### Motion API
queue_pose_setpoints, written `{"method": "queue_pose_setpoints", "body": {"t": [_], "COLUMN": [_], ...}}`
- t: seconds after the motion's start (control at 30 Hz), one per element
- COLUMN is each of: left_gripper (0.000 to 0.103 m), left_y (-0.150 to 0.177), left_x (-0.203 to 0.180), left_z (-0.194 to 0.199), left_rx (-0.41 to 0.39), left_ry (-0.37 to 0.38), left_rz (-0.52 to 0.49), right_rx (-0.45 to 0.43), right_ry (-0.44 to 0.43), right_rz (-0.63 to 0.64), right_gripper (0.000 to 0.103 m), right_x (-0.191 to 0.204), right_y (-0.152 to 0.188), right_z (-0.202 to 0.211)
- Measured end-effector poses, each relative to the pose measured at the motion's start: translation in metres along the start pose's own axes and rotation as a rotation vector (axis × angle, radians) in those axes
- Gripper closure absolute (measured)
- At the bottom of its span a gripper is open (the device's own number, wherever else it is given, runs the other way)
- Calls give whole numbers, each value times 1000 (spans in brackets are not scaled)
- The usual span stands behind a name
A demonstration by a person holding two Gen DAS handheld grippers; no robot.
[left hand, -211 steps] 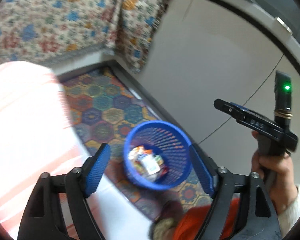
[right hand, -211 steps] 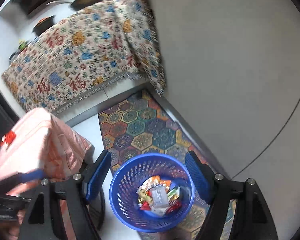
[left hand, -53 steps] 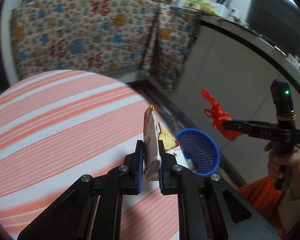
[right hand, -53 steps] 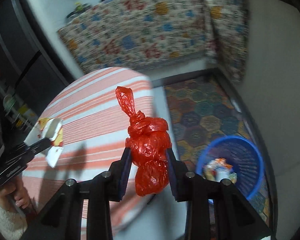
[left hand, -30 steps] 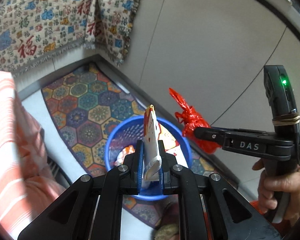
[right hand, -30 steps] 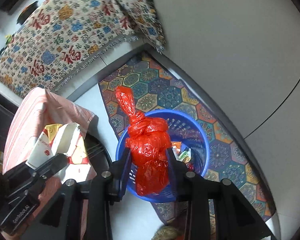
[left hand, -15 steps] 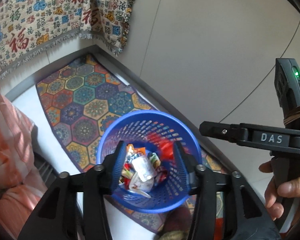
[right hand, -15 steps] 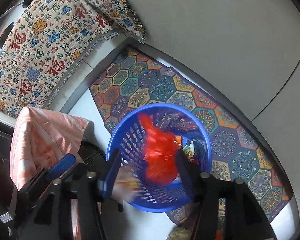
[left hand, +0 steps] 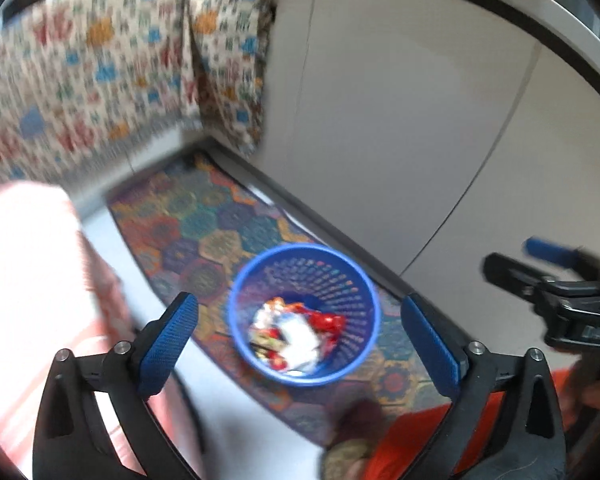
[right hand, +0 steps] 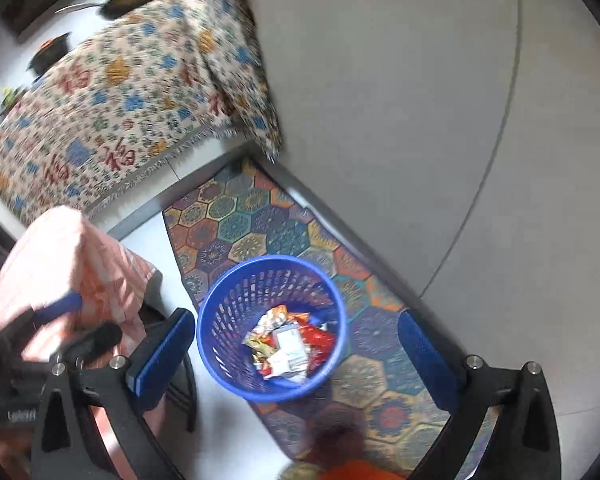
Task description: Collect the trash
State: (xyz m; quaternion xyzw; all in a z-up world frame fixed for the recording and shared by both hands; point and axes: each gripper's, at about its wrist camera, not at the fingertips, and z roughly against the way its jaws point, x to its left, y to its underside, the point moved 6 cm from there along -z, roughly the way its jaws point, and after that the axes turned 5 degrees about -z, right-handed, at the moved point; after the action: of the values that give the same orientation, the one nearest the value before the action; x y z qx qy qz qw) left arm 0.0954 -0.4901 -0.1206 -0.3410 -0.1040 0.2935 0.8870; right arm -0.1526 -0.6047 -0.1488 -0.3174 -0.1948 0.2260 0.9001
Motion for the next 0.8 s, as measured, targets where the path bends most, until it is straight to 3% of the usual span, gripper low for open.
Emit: {"method": "queue_pose_setpoints", "body": {"t": [0.13,0.23,0.3,0.4,0.6,0.8], "left_gripper": [1,1,1,1,1,1], "left_y": [3,6,9,11,19,17], "left_x": [-6,-7,-4,0,17,21], "left_z": [36,49,61,75,83,96], "left_rx": [-17,-6,-34,-66,-6,-31], "left_ry": [-92,-100,-168,-255,-182,-179], "left_rz": [-17,-28,-39,-22,91,86], "right_rx": [-94,-101,-94,-87,-94,-83], "right_ry": [45,8,-48,-24,9,26], "right_rz": [54,44,16,27,72,94], "right_gripper": [0,0,0,0,0,0], "right_x": [7,9,8,11,30,39], "right_y": [12,21,27,35,45,51], "right_z": [63,88,99,109,126,128]}}
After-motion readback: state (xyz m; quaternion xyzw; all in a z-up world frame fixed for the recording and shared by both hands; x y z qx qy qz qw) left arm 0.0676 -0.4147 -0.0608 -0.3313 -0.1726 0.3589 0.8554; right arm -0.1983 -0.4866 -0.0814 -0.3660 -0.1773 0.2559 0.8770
